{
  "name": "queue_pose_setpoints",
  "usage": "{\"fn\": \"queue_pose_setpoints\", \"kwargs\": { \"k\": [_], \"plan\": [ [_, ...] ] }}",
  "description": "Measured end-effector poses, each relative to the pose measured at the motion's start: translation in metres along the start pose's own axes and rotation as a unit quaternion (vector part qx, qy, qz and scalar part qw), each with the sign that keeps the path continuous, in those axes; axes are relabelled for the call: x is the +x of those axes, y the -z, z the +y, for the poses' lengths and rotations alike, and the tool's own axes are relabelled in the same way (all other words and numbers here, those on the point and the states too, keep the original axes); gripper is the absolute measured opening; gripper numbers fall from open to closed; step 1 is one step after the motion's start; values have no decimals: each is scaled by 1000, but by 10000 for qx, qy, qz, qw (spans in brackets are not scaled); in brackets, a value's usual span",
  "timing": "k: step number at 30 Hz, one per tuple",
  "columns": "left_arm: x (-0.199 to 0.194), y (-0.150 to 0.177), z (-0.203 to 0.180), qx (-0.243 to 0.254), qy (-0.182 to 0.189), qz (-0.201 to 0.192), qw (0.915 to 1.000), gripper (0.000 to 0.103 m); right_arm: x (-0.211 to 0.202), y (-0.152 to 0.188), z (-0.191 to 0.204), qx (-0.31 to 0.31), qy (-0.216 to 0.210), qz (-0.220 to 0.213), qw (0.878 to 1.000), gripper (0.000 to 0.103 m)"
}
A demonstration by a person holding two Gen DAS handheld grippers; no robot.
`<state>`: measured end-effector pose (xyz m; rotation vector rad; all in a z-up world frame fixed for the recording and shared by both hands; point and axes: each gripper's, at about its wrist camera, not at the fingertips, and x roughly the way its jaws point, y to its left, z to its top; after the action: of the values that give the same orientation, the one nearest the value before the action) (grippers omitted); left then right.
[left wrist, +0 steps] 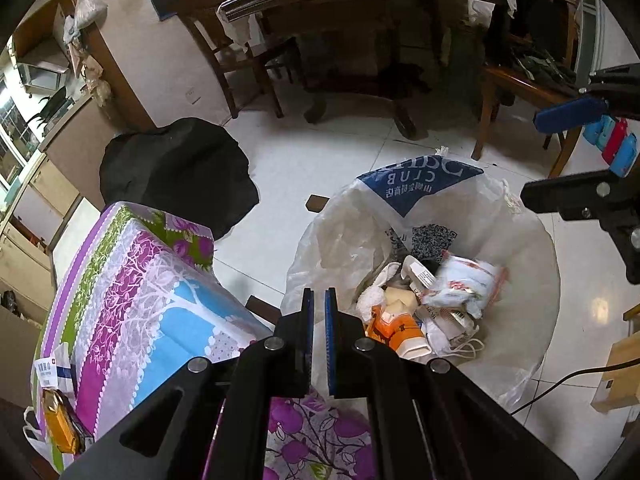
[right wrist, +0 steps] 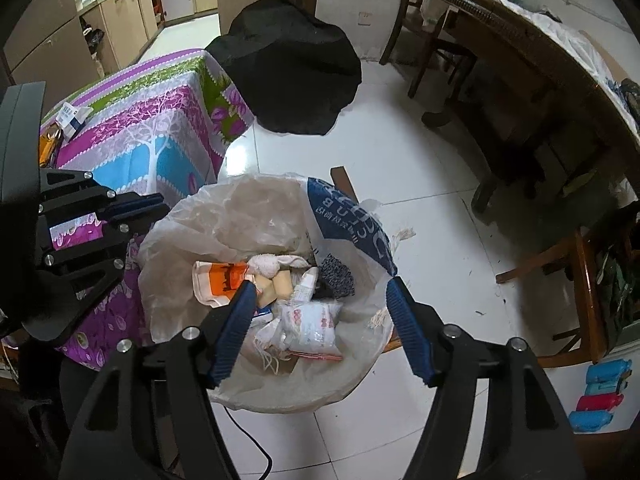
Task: Collect trash
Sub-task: 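Return both tools to the table toward the green scrubber and yellow box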
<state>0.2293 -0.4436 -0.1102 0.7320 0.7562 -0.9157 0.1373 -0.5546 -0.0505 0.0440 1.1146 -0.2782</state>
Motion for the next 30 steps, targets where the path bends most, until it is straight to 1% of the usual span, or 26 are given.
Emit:
{"fn": "queue_pose_setpoints", "kwargs": {
  "k": [7, 10, 13, 16, 20, 22, 27, 29, 30],
  "plan": [
    [-5, 5, -2, -58, -37, -56, 10000, 6, -1, 2, 4, 73, -24, -3, 10000, 65],
    [-9, 8, 1, -125, -190, -115, 9997, 6, 0, 3, 7, 108, -18, -28, 9999, 65],
    [-14, 15, 7, -228, -340, -173, 9990, 6, -2, 4, 10, 191, 43, -148, 9997, 65],
    [-19, 27, 16, -396, -399, -195, 9982, 6, -8, 5, 14, 308, -6, -431, 9986, 65],
    [-23, 50, 37, -805, -503, -164, 9954, 6, -16, 8, 30, 374, -49, -997, 9943, 64],
    [-27, 60, 48, -973, -578, -149, 9935, 6, -18, 8, 40, 379, -76, -1204, 9920, 64],
    [-43, 97, 80, -1484, -808, -178, 9855, 6, -18, 10, 75, 327, -274, -1660, 9852, 61],
    [-51, 113, 94, -1664, -903, -195, 9817, 9, -17, 10, 92, 296, -403, -1787, 9826, 60],
    [-56, 125, 103, -1798, -982, -209, 9786, 11, -16, 9, 99, 279, -474, -1812, 9819, 60]
  ]
}}
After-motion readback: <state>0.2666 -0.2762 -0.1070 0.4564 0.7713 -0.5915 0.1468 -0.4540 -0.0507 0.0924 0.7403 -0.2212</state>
